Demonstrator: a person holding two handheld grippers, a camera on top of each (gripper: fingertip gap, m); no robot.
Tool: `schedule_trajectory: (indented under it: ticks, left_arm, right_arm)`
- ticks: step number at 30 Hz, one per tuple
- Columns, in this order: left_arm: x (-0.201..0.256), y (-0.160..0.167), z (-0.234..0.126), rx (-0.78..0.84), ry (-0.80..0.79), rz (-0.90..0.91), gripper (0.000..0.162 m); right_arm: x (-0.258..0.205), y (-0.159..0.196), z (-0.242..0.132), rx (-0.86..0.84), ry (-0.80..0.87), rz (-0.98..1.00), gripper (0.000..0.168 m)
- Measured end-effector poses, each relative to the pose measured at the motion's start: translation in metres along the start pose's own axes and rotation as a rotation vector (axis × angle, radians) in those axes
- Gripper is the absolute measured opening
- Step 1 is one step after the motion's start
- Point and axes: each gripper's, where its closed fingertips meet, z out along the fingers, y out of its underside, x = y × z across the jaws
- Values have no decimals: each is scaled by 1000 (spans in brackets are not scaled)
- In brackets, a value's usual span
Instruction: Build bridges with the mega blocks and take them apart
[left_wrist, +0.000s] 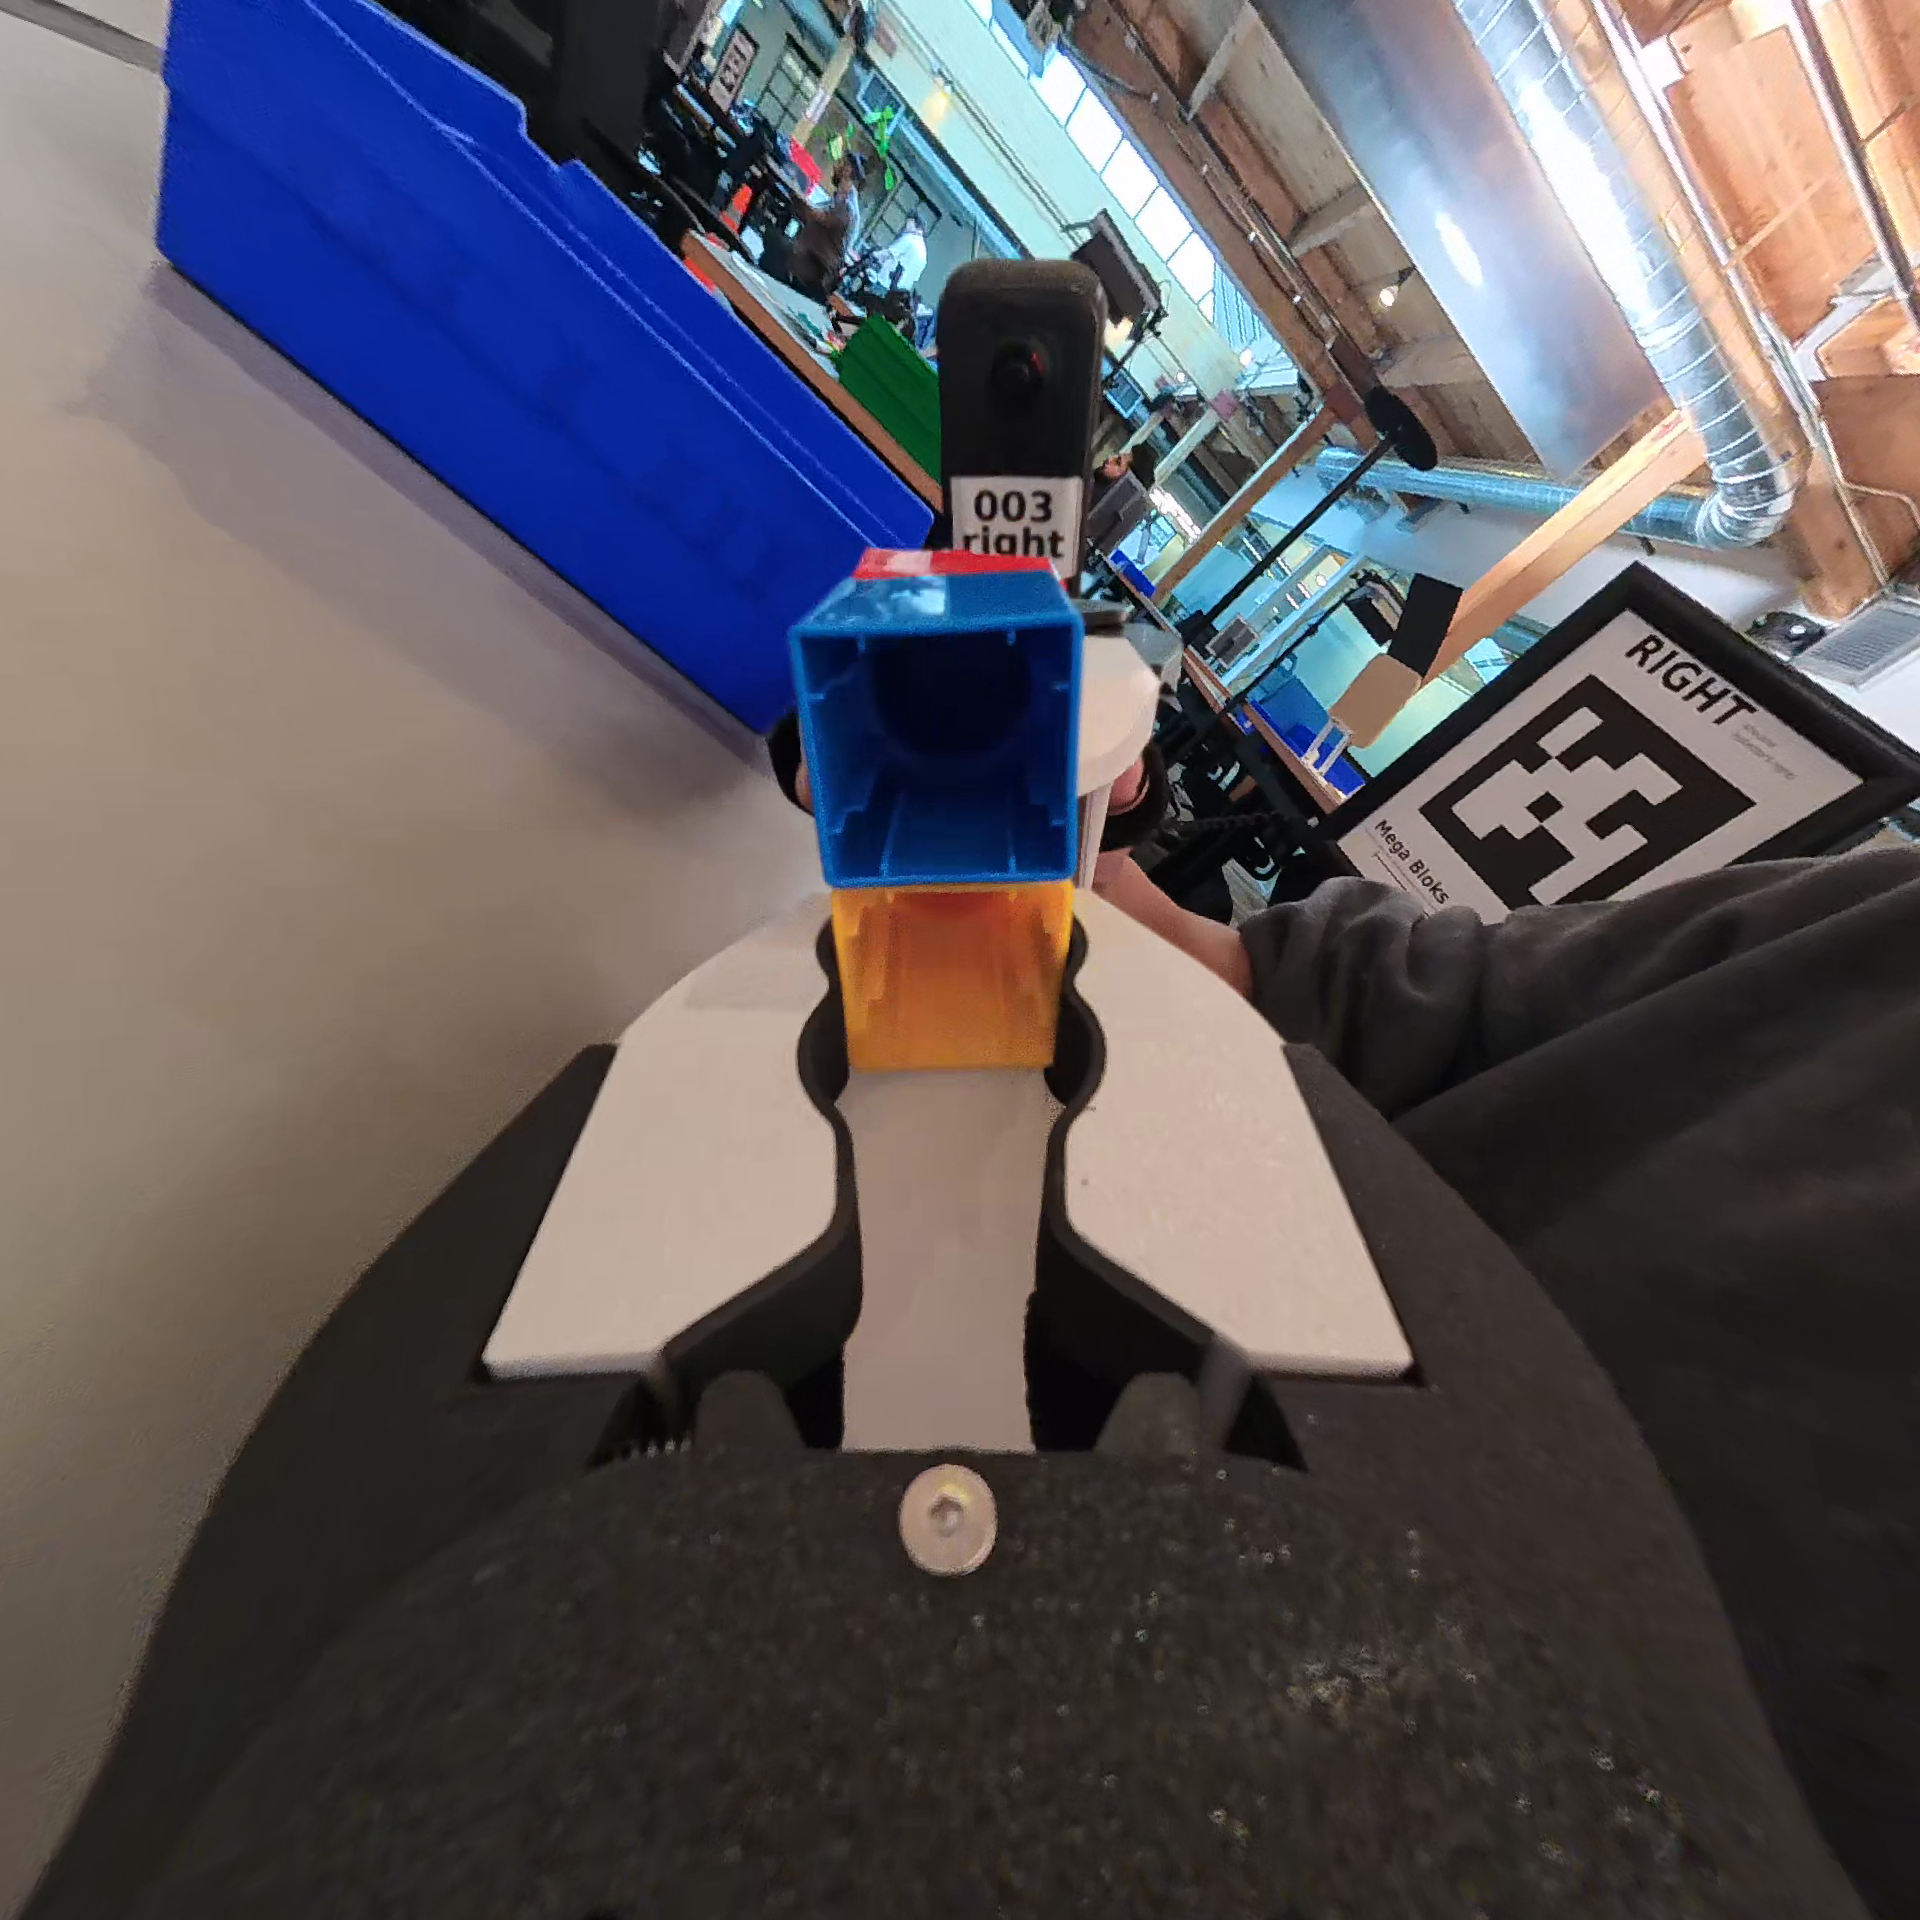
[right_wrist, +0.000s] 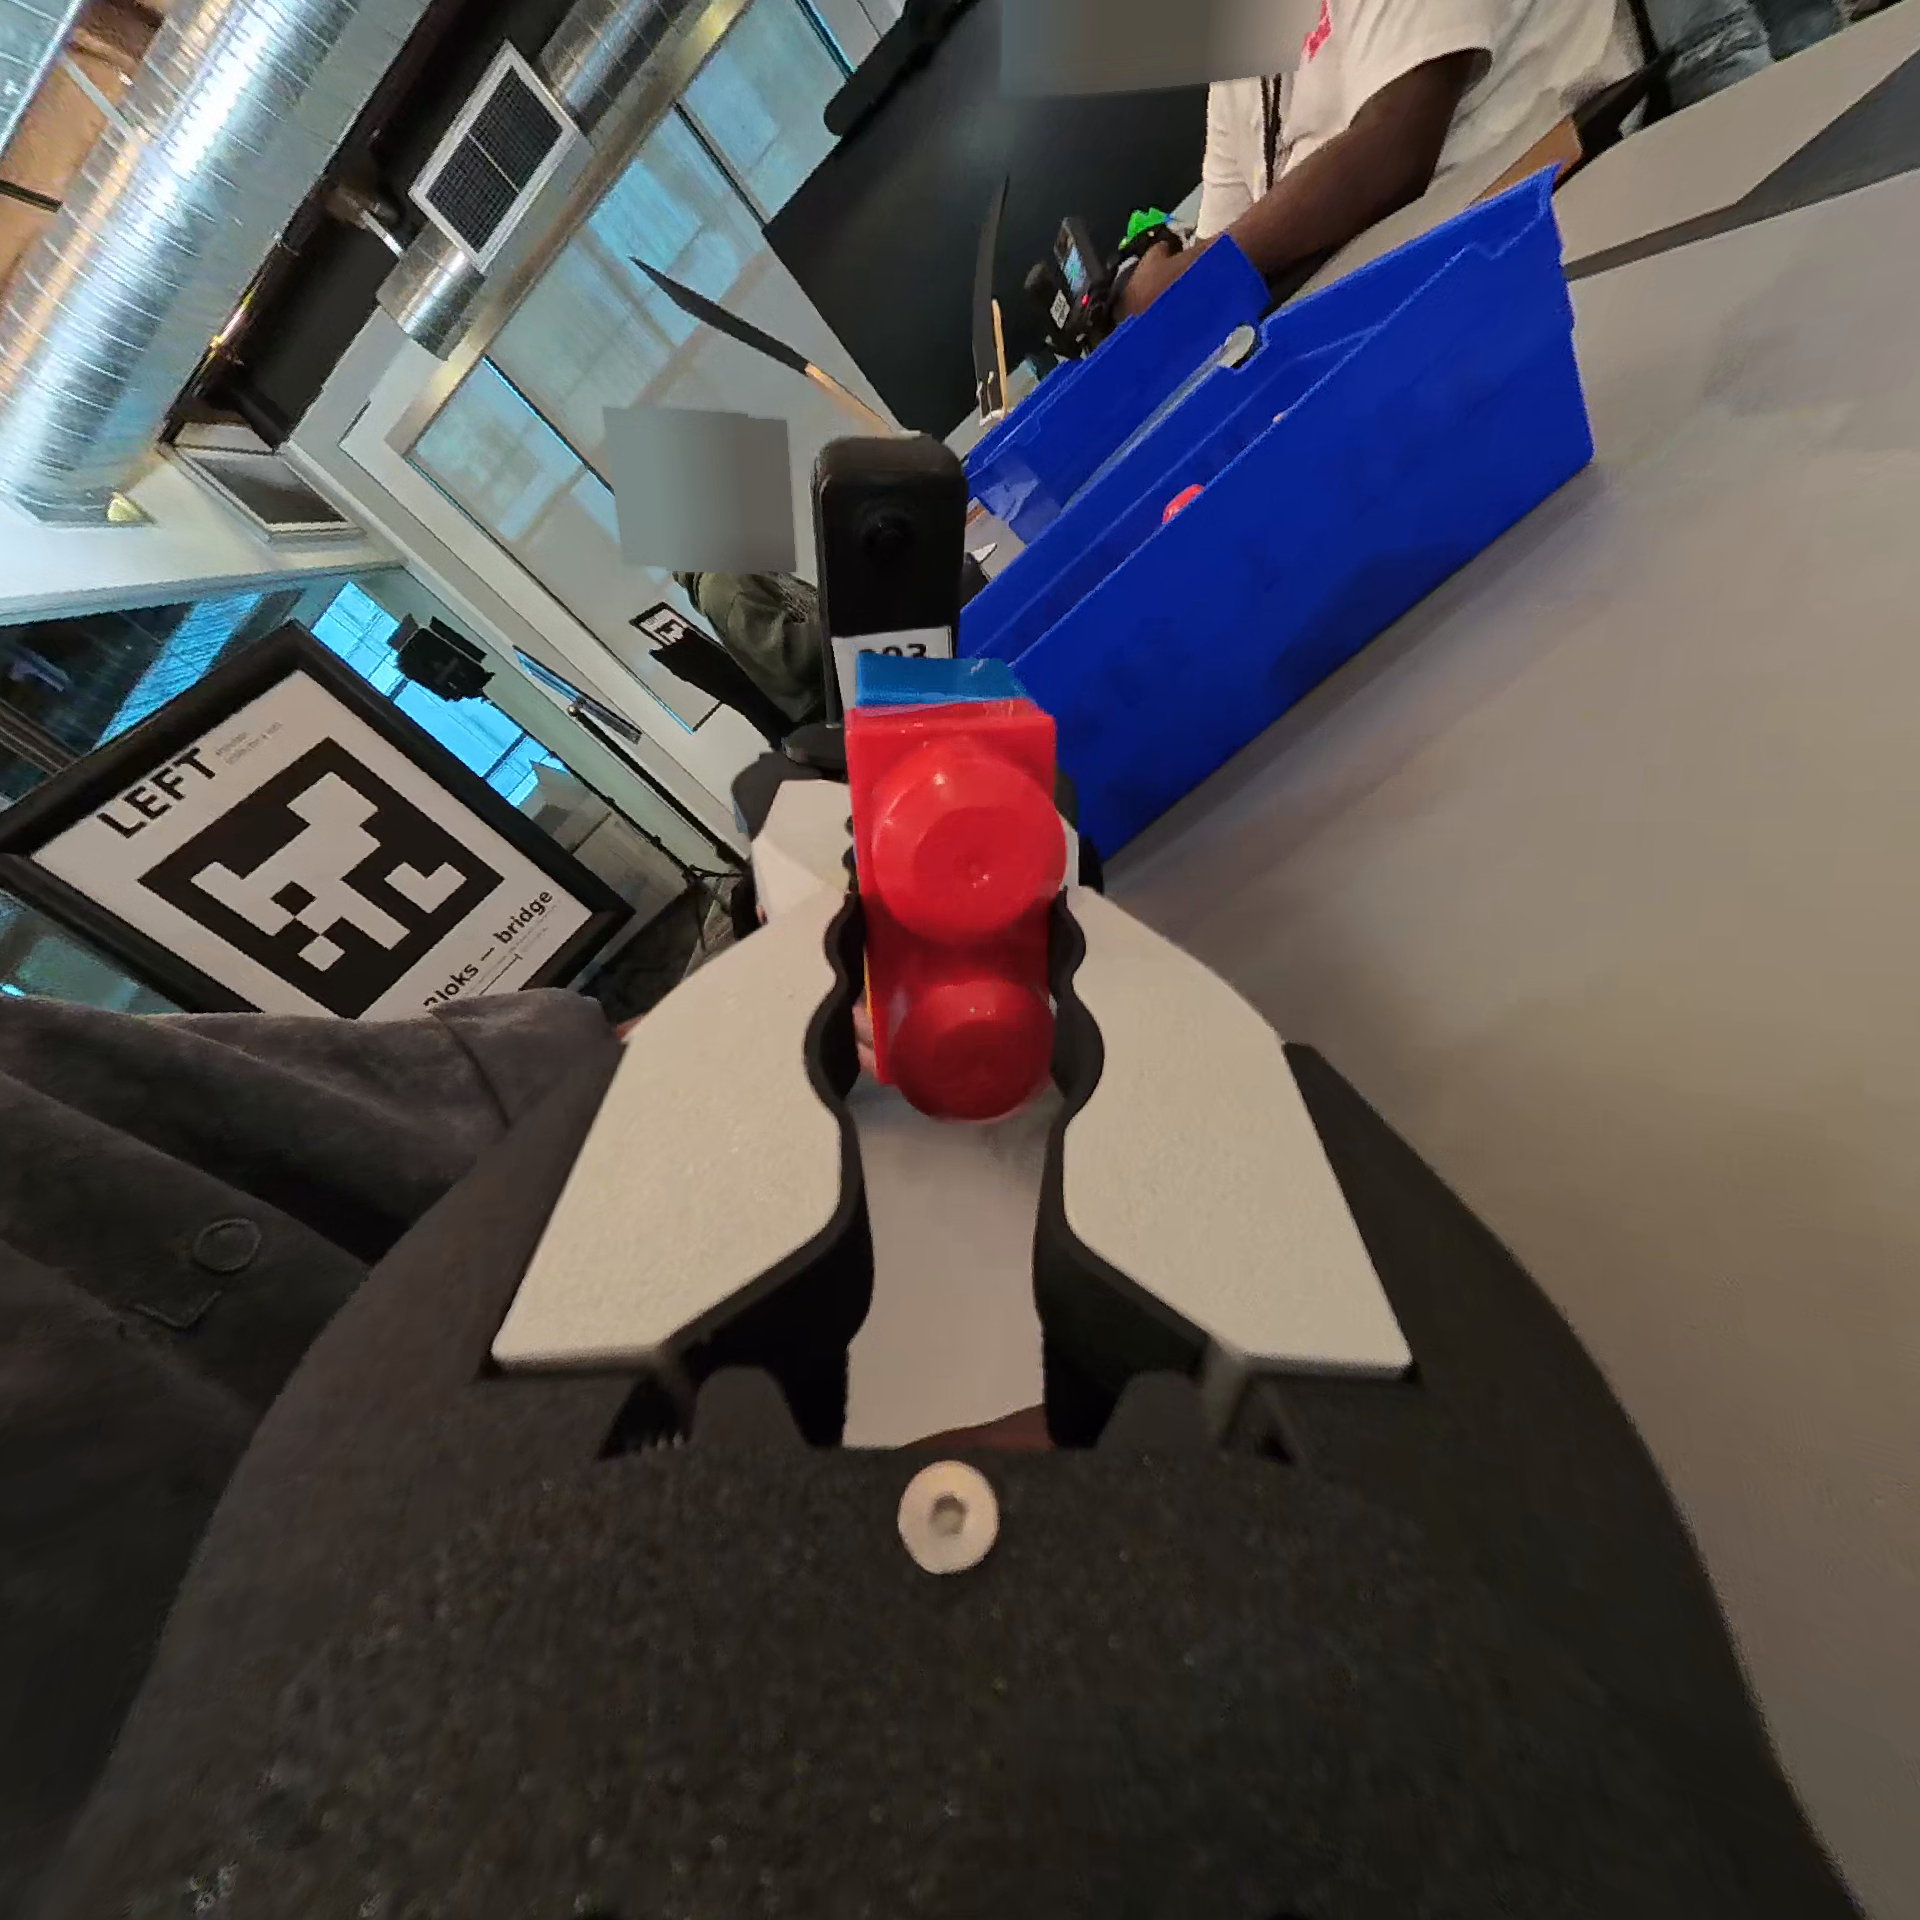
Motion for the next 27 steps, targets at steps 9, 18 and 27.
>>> schedule_trajectory:
  ticks: [9, 18, 27]
  left_arm:
    - [10, -10, -5, 60, 54, 11, 35]
    - [6, -11, -2, 92, 40, -1, 35]
    - [8, -6, 1, 70, 32, 17, 35]
  right_arm:
    - [-9, 6, -2, -11, -79, -40, 42]
    - [-8, -2, -1, 54, -43, -48, 33]
    - [-10, 1, -2, 27, -54, -49, 33]
